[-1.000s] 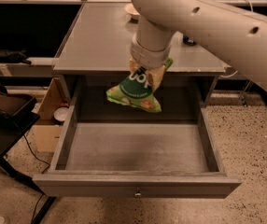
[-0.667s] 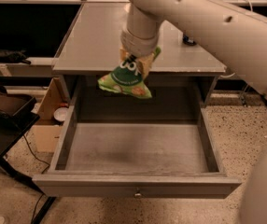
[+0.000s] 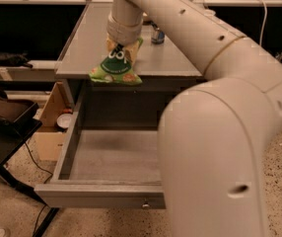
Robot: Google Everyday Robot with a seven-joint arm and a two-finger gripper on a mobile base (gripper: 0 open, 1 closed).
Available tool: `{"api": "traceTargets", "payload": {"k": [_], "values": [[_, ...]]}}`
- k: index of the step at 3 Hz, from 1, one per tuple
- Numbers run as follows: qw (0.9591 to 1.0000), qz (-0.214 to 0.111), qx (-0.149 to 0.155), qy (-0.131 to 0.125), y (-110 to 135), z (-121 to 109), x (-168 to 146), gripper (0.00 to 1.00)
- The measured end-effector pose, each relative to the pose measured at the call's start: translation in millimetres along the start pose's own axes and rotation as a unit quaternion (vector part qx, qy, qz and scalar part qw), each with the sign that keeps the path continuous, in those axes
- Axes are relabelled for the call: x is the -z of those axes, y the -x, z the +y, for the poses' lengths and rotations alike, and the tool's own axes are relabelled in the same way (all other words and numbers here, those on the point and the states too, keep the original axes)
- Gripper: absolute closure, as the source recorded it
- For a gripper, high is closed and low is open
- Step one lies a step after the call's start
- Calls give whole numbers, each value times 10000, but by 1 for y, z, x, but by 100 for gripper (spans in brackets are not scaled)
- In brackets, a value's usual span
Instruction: Pick green rice chip bag from top drawer and place on counter
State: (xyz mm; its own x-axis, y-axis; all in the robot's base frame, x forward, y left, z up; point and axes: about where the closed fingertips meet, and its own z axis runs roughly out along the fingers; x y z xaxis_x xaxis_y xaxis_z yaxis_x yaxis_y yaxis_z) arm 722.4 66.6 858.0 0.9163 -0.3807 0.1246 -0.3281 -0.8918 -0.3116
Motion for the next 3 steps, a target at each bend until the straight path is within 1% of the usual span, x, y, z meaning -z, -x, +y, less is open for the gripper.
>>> {"api": "traceTargets", "payload": {"k": [1, 2, 3], "values": [[9997, -89, 205, -55, -11, -15, -15, 100], [9995, -7, 246, -200, -22, -26, -8, 100], [9980, -60, 516, -371, -35, -52, -23, 100]]}}
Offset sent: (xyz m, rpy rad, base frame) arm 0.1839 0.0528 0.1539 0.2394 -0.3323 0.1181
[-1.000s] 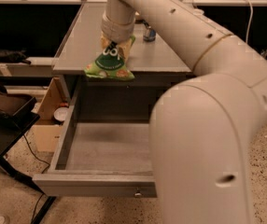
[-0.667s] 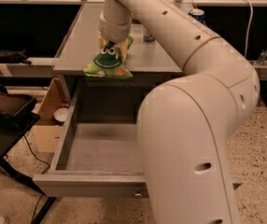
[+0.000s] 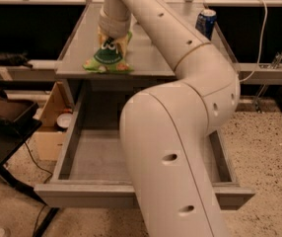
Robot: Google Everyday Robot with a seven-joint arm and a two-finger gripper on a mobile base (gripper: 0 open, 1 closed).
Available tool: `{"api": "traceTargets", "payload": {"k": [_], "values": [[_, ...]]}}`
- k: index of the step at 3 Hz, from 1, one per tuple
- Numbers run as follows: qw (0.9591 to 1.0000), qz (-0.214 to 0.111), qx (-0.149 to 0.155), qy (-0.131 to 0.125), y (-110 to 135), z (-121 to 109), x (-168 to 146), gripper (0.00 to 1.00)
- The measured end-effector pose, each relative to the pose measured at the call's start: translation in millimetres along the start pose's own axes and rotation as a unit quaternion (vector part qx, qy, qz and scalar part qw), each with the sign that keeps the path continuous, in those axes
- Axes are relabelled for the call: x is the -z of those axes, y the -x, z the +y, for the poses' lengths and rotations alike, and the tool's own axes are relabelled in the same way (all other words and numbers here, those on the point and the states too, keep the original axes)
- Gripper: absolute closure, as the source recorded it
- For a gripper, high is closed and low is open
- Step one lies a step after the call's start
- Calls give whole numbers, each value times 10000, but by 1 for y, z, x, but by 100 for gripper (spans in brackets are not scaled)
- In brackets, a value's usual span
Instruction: Pick green rice chip bag from top drawer and place on counter
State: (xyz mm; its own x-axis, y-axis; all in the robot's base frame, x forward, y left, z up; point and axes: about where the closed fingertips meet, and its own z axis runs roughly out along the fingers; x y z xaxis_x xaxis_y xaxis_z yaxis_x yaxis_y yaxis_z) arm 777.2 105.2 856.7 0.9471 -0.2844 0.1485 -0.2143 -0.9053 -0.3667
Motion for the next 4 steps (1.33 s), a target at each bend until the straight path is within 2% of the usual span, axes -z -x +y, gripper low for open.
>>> {"api": "traceTargets", "payload": {"k": [1, 2, 3, 4], "values": [[9998, -98, 153, -52, 1, -15, -9, 100], [9998, -98, 153, -52, 1, -15, -9, 100], [9998, -98, 153, -53, 1, -15, -9, 84], [9998, -98, 153, -53, 1, -15, -9, 59]]}}
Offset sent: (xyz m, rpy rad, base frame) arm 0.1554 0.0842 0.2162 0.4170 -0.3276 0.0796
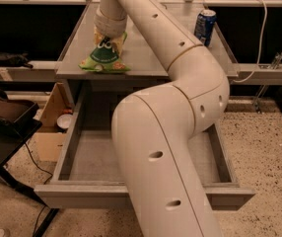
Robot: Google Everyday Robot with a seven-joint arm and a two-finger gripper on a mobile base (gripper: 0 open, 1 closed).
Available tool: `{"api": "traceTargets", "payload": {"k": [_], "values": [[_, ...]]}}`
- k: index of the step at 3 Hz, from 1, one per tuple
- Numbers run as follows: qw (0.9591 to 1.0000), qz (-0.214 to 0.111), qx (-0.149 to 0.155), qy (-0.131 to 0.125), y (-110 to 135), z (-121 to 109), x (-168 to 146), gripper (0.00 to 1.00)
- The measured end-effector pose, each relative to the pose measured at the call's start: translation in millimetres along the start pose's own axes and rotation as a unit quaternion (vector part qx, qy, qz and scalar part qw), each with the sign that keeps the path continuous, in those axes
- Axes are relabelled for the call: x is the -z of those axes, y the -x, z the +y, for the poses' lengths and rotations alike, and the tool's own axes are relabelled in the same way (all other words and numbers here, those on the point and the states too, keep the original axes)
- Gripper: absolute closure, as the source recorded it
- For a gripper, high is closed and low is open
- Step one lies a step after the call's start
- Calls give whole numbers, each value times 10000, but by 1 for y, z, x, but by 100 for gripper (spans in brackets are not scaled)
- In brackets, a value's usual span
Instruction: Pick green rice chip bag from top drawer and place on counter
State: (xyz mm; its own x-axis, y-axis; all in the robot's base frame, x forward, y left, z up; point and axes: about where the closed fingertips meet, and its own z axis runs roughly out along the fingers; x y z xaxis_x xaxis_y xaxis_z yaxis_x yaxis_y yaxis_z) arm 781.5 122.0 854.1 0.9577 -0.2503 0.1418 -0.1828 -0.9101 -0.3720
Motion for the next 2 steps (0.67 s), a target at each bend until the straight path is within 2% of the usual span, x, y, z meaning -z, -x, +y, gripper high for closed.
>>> {"api": "traceTargets", "payload": {"k": [1, 2], "values": [[10000, 0, 0, 0, 0, 0, 0, 37], [10000, -3, 1, -6, 0, -1, -1, 6]]}}
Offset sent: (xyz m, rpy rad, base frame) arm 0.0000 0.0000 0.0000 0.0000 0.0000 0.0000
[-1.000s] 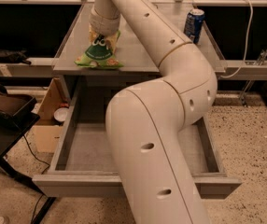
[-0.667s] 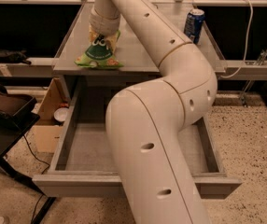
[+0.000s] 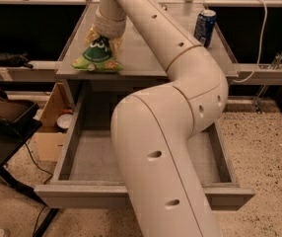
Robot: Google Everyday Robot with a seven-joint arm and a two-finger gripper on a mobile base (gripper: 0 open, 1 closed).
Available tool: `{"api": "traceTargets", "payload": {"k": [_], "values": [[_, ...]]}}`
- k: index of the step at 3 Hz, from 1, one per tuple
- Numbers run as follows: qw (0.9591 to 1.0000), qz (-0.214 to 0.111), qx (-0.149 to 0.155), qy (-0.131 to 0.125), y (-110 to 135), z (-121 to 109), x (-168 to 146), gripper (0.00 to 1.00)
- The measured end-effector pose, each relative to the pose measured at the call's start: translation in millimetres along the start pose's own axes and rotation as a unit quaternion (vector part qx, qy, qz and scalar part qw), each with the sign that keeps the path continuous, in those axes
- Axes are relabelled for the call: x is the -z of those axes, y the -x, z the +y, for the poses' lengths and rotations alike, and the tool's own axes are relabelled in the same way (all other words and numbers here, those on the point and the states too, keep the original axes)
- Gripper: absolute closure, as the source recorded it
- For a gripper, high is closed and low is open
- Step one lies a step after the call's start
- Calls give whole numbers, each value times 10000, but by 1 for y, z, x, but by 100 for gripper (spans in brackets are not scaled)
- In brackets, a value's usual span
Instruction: Pick green rice chip bag from top drawer and place on counter
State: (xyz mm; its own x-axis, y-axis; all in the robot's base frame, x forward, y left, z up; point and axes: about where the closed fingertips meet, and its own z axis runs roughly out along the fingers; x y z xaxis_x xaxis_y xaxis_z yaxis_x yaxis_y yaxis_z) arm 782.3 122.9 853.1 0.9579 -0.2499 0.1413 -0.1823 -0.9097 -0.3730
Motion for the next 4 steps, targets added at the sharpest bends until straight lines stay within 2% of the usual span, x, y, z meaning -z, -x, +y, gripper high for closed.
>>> {"api": "traceTargets", "payload": {"k": [1, 2, 3, 4], "values": [[10000, -8, 2, -13, -1, -1, -3, 0], [9998, 88, 189, -21, 0, -5, 38, 0], [9977, 579, 339, -102, -3, 13, 139, 0], [9940, 1007, 389, -144, 0, 36, 215, 0]]}}
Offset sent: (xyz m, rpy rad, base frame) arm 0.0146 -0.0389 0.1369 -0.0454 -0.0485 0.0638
